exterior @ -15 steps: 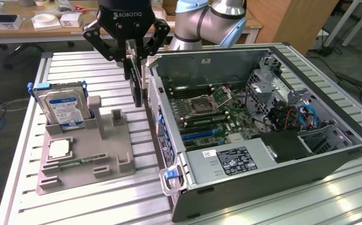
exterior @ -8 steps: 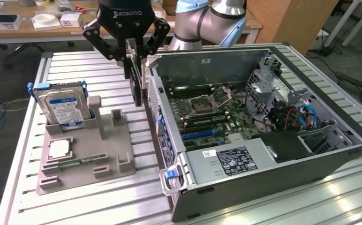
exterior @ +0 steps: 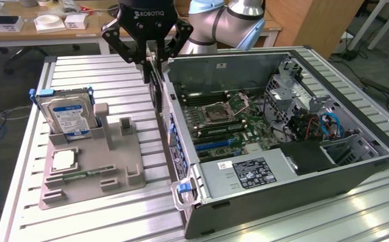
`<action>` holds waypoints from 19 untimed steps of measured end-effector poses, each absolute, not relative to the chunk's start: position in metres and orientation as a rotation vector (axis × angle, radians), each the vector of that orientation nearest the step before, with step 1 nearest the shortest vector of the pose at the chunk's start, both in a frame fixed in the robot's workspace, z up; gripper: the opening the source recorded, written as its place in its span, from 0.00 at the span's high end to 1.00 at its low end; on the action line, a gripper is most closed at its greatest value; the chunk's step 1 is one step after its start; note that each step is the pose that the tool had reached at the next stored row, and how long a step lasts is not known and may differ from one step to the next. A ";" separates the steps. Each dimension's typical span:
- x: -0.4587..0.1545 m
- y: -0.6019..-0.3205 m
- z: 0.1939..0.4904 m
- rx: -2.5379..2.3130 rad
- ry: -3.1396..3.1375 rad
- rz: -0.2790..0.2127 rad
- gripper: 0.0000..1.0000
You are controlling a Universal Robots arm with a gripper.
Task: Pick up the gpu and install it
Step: 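Pick up the gpu and move the gpu toward the slot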
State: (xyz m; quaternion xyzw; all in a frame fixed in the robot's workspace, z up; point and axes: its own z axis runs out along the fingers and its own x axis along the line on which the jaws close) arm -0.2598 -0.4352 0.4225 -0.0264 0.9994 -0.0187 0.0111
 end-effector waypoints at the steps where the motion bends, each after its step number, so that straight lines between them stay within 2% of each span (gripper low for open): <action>1: -0.259 -0.435 0.422 -0.082 3.118 -0.058 0.73; 19: -0.242 -0.435 0.422 -0.082 3.118 -0.058 0.73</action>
